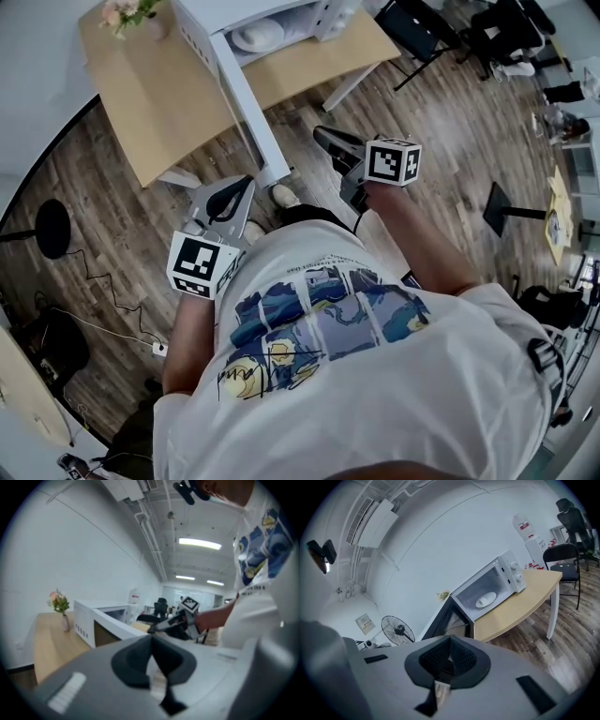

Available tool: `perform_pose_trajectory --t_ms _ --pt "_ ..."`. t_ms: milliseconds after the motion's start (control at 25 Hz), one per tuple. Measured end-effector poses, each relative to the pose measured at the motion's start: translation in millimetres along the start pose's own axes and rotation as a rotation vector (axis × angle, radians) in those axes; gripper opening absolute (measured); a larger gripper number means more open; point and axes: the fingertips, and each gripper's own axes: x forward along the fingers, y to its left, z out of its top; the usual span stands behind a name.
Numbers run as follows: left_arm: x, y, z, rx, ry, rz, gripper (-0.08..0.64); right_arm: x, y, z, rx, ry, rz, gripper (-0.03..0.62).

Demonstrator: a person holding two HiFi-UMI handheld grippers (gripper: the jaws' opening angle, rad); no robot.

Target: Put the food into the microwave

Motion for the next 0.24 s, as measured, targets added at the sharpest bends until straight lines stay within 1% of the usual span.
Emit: perform_pose_trajectory --t_ms 240 --pt "-4.0 1.0 -2.7 -0.005 -0.006 -0.006 0.008 3.4 9.2 -5.8 -0.012 0.022 0.005 0.006"
